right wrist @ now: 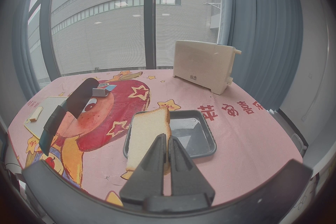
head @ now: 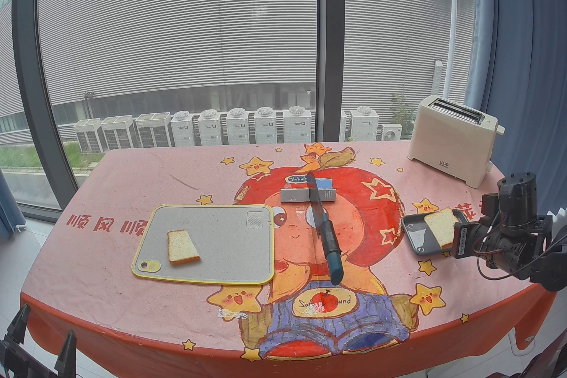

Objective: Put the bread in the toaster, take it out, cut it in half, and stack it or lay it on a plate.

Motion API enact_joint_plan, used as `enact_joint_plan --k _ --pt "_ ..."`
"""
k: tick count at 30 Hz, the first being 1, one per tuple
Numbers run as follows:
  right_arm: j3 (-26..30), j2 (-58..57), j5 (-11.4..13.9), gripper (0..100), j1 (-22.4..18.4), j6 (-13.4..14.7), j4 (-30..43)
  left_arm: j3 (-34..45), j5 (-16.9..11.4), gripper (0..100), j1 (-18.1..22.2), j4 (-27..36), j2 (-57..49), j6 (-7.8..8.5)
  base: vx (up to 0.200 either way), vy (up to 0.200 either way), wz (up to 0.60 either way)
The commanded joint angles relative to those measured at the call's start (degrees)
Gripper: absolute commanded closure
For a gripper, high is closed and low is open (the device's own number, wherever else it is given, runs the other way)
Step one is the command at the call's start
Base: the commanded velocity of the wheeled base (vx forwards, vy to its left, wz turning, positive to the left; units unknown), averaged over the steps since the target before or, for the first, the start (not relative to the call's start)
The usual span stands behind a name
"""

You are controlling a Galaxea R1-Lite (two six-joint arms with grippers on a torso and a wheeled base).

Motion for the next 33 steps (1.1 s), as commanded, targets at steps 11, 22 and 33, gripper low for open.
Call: enact_joint_plan --k 11,22,33 --pt "-0.69 4.19 -0.75 100 -1.82 0.08 -0.04 0.92 0.01 0 0.02 0.00 -0.31 -0.02 0.000 0.000 0.00" --pt "-2.27 7.18 -0.75 100 -3.05 0.35 -0.12 0.92 0.01 0 0.02 0.00 -0.40 -0.02 0.000 0.000 0.00" --pt "-3.06 8.15 -0.75 100 -3.14 0.52 -0.12 0.92 0.01 0 0.02 0.00 -0.31 -0.02 0.000 0.000 0.00"
